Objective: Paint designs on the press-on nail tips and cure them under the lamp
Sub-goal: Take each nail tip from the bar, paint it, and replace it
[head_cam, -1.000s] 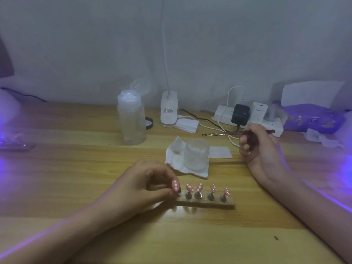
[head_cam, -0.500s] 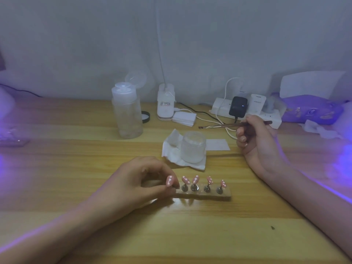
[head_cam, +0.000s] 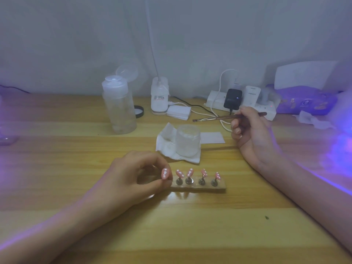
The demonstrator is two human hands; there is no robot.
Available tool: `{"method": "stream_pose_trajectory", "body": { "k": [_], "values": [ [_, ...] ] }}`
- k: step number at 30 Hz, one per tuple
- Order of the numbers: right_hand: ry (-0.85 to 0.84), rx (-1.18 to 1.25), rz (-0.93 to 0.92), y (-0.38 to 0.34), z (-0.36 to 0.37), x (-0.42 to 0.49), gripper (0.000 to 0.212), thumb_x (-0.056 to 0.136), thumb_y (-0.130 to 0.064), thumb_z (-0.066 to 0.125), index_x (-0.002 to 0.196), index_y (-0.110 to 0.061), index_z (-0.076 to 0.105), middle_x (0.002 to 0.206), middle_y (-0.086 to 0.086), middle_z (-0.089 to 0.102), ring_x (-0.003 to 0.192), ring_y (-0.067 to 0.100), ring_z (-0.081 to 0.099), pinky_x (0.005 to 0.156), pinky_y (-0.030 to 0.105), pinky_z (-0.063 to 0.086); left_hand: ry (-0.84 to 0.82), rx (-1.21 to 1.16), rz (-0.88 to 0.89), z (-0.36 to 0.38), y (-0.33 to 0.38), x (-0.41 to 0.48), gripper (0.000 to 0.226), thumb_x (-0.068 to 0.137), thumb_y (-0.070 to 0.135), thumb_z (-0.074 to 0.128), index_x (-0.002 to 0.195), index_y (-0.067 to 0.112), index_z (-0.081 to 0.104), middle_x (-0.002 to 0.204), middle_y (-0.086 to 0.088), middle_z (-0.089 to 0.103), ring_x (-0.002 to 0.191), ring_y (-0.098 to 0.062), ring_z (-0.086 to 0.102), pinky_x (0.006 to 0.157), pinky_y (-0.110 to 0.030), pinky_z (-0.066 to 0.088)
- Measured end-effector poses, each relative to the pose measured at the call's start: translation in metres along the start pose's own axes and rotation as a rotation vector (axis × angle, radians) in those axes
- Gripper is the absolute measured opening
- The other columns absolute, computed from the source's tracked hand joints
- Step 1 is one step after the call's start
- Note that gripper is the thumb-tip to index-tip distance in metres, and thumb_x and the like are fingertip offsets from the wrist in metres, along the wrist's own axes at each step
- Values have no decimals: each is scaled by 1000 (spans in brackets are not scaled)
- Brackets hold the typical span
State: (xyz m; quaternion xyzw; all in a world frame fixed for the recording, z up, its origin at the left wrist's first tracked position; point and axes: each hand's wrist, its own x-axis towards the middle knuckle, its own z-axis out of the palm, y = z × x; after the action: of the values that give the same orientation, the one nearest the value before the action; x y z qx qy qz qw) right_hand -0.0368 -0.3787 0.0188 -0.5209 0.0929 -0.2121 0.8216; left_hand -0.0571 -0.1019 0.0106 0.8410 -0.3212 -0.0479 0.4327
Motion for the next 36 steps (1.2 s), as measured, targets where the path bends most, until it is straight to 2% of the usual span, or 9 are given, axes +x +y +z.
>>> {"method": "stream_pose_trajectory", "body": {
  "k": [5, 10, 13, 16, 20, 24, 27, 31, 36],
  "values": [
    [-8, -5, 0, 1, -1, 0, 27, 100, -18, 53, 74, -14, 55, 50, -1, 56, 42, 6, 47, 42, 15, 35, -30, -31, -14, 2, 5, 3, 16, 79, 24, 75, 89, 32, 64, 96, 16, 71, 103, -9, 62, 89, -31, 47],
    [-18, 2, 3, 2, -1, 1, 26, 100, -18, 54, 74, -15, 56, 51, -1, 57, 43, 7, 47, 43, 16, 35, 18, -42, 15, 12, 10, 7, 15, 79, 23, 80, 84, 32, 69, 82, 13, 66, 87, -13, 62, 81, -28, 48],
    [-22, 0, 1, 2, -2, 1, 26, 100, -17, 53, 74, -16, 55, 51, -1, 57, 43, 7, 46, 43, 16, 35, 16, -59, 40, 13, 9, 8, 16, 82, 17, 80, 81, 30, 69, 78, 11, 67, 83, -13, 63, 85, -38, 50],
    [-12, -3, 0, 1, -1, 1, 26, 100, -17, 53, 74, -15, 54, 50, -1, 56, 43, 7, 47, 43, 16, 35, 31, 37, 151, 14, 9, 7, 11, 85, 31, 75, 80, 34, 65, 88, 11, 70, 83, -10, 62, 84, -41, 49],
    [-8, -12, -10, 1, -1, 0, 26, 100, -18, 53, 74, -14, 55, 50, -1, 56, 43, 7, 47, 43, 16, 35, 159, 253, 286, 16, 14, 4, 11, 80, 47, 62, 79, 37, 66, 113, 19, 62, 102, -7, 58, 91, -49, 40],
    [-46, -74, -68, 2, -1, -3, 29, 101, -20, 52, 73, -16, 53, 51, -1, 57, 45, 8, 47, 44, 16, 36, 311, 130, 421, -2, 25, 4, 4, 85, 30, 67, 84, 26, 68, 117, 8, 62, 99, -17, 60, 79, -24, 43],
    [-165, -236, -229, 1, 2, -8, 29, 102, -20, 52, 73, -17, 48, 52, 0, 58, 45, 12, 48, 43, 18, 37, 320, -207, 366, -20, 26, 14, 13, 90, 25, 67, 91, 15, 60, 99, 2, 72, 79, -23, 65, 60, -29, 48],
    [-335, -475, -430, -6, 10, -16, 28, 101, -20, 54, 73, -16, 49, 54, 6, 60, 44, 17, 51, 44, 23, 41, 288, -306, 184, -19, 15, 39, 13, 89, 19, 72, 89, 15, 59, 89, 2, 74, 61, -5, 58, 56, -13, 44],
    [-400, -582, -458, -7, 15, -24, 27, 101, -17, 56, 75, -12, 52, 57, 8, 60, 47, 19, 52, 48, 25, 43, 289, -449, 104, -5, 5, 70, 4, 86, 24, 70, 87, 20, 69, 78, 11, 68, 55, 3, 52, 51, -6, 38]
  ]
}}
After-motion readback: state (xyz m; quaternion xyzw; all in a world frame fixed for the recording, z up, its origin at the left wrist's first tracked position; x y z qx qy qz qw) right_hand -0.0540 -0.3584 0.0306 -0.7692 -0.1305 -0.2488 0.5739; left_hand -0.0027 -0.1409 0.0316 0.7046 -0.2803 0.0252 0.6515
